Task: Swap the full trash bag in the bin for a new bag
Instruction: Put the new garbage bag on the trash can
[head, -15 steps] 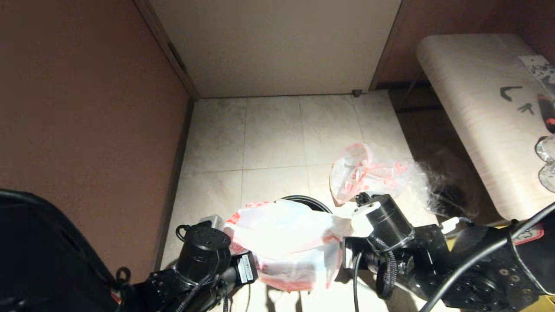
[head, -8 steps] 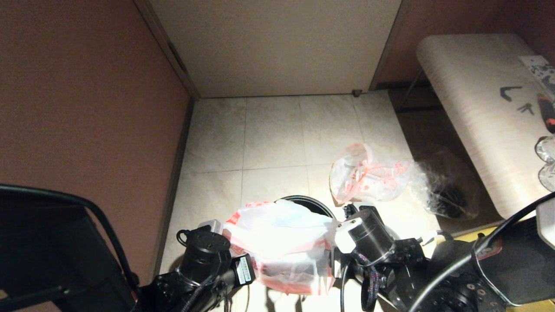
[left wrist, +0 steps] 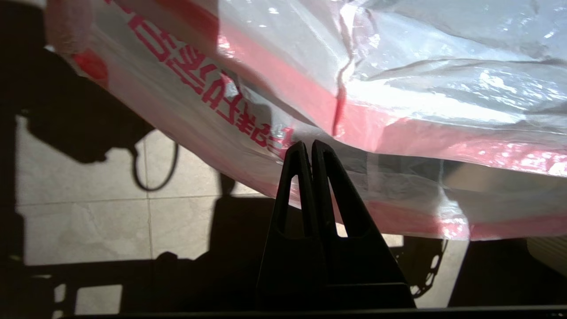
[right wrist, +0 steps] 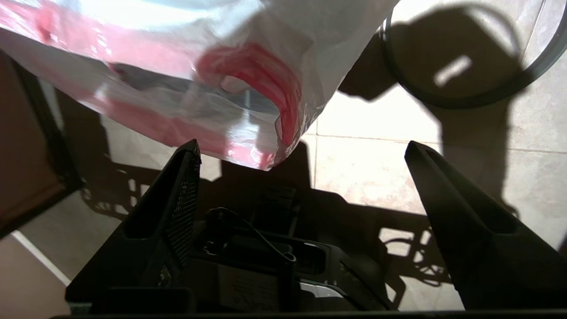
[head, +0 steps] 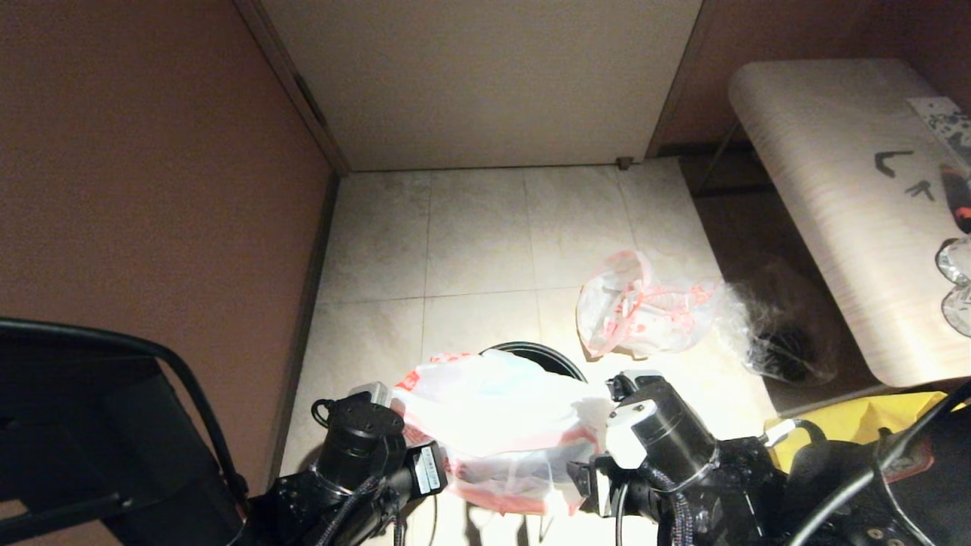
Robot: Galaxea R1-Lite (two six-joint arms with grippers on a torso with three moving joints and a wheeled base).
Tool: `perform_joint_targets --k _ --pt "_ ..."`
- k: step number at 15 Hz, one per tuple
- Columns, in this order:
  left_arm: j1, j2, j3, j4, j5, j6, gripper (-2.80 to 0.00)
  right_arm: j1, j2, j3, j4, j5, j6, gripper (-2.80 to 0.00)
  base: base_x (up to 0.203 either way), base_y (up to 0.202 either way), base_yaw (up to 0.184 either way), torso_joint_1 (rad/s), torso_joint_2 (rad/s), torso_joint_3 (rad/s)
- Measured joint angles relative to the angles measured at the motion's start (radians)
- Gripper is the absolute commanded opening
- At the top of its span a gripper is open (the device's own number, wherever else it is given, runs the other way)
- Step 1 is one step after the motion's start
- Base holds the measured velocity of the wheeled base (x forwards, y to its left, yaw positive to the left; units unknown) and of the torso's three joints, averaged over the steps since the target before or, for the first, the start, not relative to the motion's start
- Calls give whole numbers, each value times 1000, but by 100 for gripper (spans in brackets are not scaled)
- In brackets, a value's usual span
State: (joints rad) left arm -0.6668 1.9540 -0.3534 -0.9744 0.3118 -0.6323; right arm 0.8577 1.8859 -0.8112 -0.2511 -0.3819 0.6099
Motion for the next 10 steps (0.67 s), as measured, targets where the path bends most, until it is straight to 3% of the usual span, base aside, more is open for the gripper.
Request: perform_joint_targets --k 4,5,10 --pt "14 2 5 -18 -8 3 -280 -21 104 -51 -17 -11 -50 0 0 0 0 0 0 0" --pt "16 1 5 -19 -9 3 -280 -39 128 -73 -19 -17 -60 -280 0 0 0 0 0 0" --pt "7 25 28 20 -11 -15 -280 -141 219 -242 -14 -25 -99 -280 0 0 0 0 0 0"
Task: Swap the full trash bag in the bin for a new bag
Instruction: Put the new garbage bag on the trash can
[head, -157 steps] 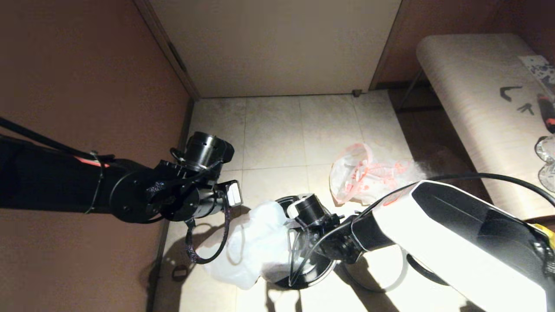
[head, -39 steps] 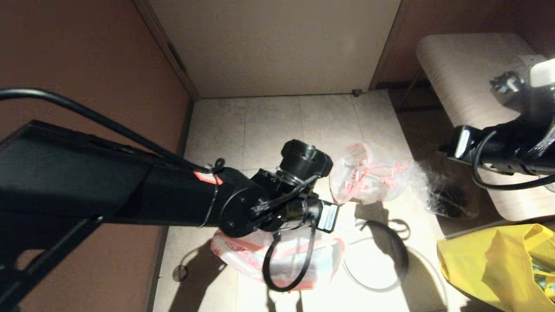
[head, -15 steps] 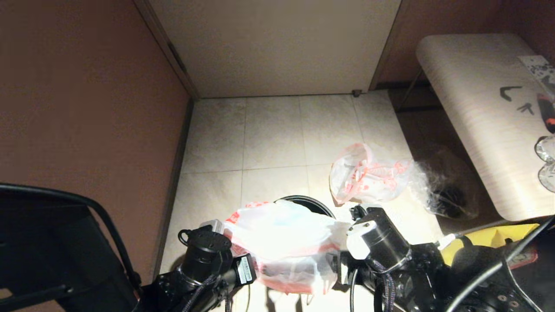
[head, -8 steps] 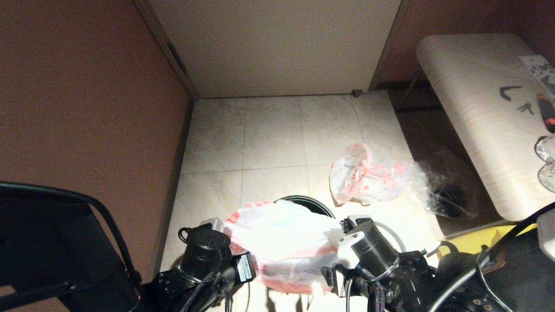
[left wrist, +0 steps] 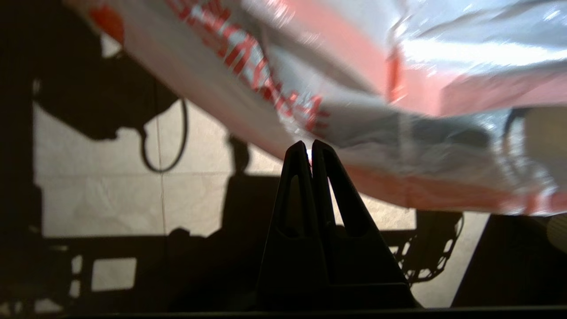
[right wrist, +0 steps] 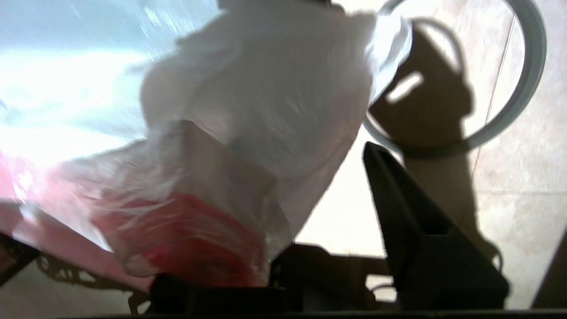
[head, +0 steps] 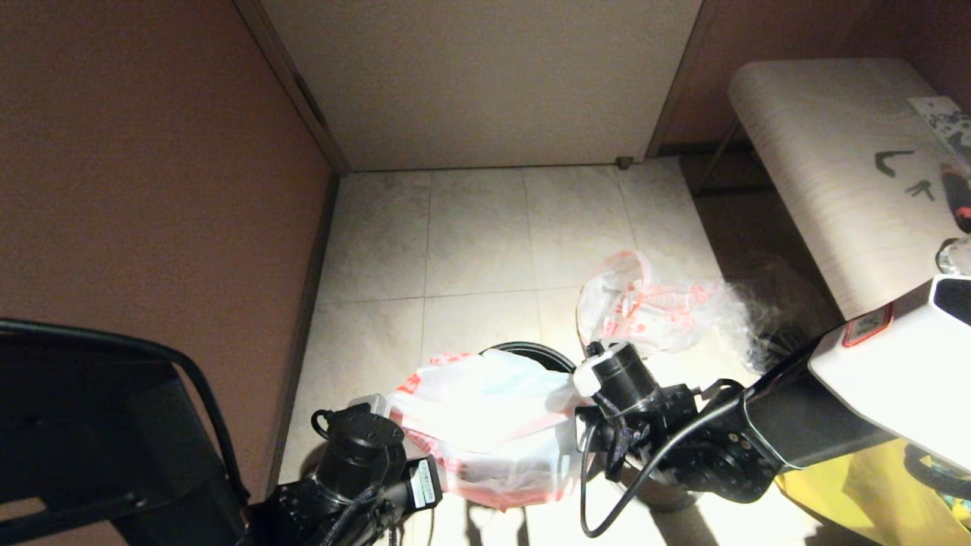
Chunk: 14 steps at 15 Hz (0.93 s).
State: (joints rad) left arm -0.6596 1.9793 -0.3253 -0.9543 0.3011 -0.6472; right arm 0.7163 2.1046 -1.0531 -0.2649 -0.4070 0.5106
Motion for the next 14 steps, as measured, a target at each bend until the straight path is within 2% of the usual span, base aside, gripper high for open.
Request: perform_joint_targets --k 3,6,8,14 --pt "9 44 -2 -13 0 -73 -280 -34 1 -95 4 5 -26 -280 0 0 0 0 0 0" --pt "35 63 1 -100 -21 -81 -280 -55 1 -161 0 10 -24 -280 0 0 0 0 0 0" --pt "64 69 -5 -141 -26 -113 -280 -63 2 -179 -3 12 -23 -280 0 0 0 0 0 0" --pt "96 48 -9 -143 -26 -123 -280 -94 -1 -281 -6 48 35 -280 0 0 0 0 0 0"
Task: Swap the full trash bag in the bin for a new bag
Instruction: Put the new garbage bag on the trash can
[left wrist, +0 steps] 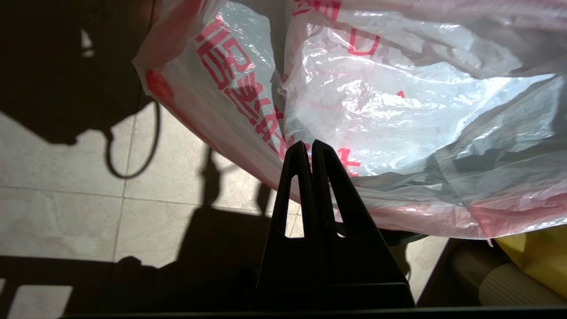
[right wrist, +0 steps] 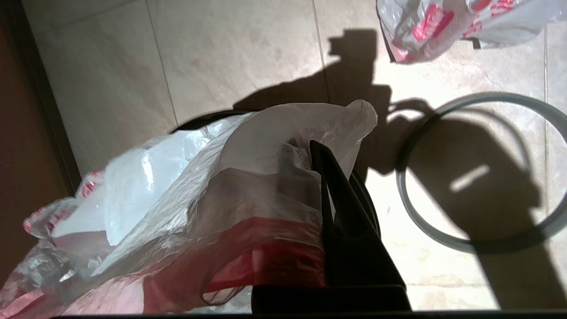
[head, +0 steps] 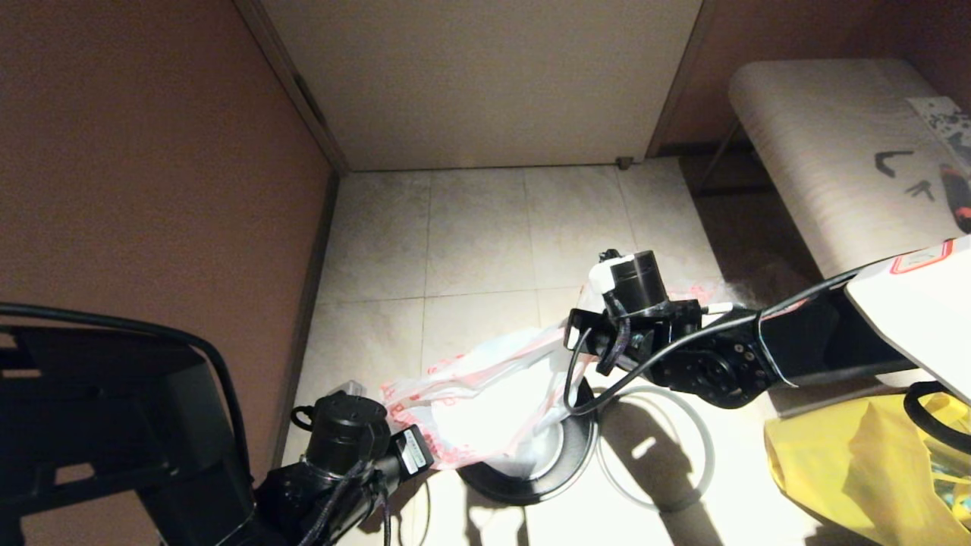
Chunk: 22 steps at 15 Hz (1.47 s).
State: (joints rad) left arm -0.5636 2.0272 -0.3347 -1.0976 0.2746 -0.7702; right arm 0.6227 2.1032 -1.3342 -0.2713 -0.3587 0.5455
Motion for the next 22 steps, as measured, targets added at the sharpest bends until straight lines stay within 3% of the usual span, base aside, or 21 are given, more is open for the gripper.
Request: perform_joint_targets --k 8,12,13,18,22 --pt "-5 84 -5 -2 -1 -38 -280 3 5 -29 -1 5 2 -280 0 0 0 0 0 0" --pt "-25 35 28 -10 5 -35 -280 2 6 -24 0 4 1 -280 0 0 0 0 0 0" --pt "-29 28 31 -9 8 -37 0 2 7 -23 0 4 0 -280 0 0 0 0 0 0" --pt "-30 44 61 -17 13 -41 0 3 7 -33 0 3 -2 -280 0 0 0 0 0 0" --pt "-32 148 62 -129 52 -33 0 2 7 -38 -1 3 -1 -280 0 0 0 0 0 0"
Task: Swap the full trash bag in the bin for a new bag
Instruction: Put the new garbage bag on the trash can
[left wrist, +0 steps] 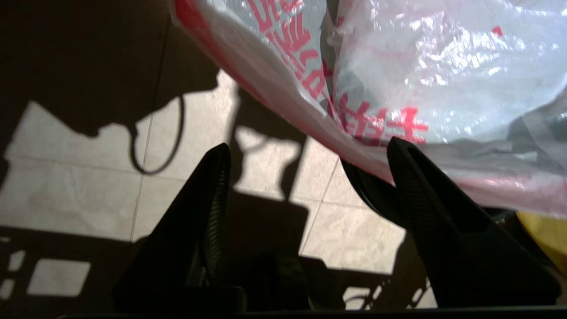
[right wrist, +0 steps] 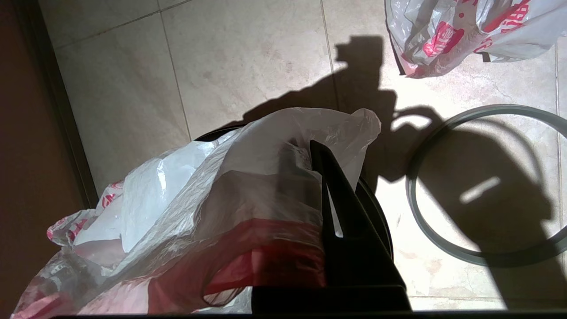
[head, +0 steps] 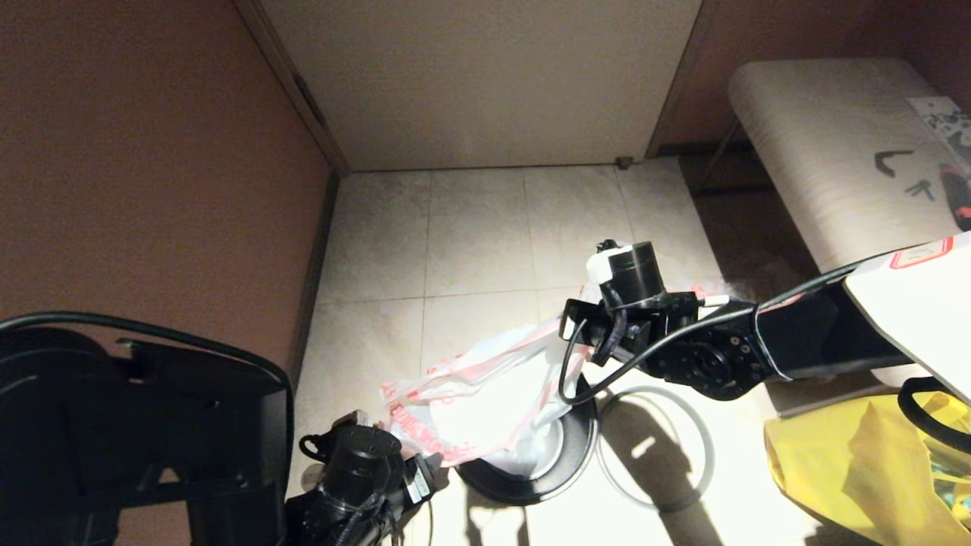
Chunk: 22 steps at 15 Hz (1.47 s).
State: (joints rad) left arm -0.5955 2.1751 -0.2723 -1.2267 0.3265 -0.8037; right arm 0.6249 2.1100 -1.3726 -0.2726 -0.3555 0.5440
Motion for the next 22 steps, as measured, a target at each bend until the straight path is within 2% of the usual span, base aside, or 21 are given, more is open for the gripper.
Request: perform_joint_targets --k 3,4,8,10,14,22 --pt "15 50 -50 -35 16 28 0 0 -4 0 0 0 0 -280 0 0 0 0 0 0" --pt "19 60 -64 -31 16 41 -280 0 -6 0 0 0 0 -280 0 0 0 0 0 0" --pt "23 91 -100 -29 17 72 -280 0 -21 3 3 0 0 -280 0 0 0 0 0 0" --pt "24 84 -114 -32 42 128 -280 1 -29 23 11 0 0 -280 0 0 0 0 0 0" --pt "-15 55 -78 -37 76 159 -280 4 -42 148 47 -6 -4 -280 0 0 0 0 0 0" --pt "-32 161 -80 -70 83 254 -280 -28 89 203 61 -12 -56 -280 0 0 0 0 0 0"
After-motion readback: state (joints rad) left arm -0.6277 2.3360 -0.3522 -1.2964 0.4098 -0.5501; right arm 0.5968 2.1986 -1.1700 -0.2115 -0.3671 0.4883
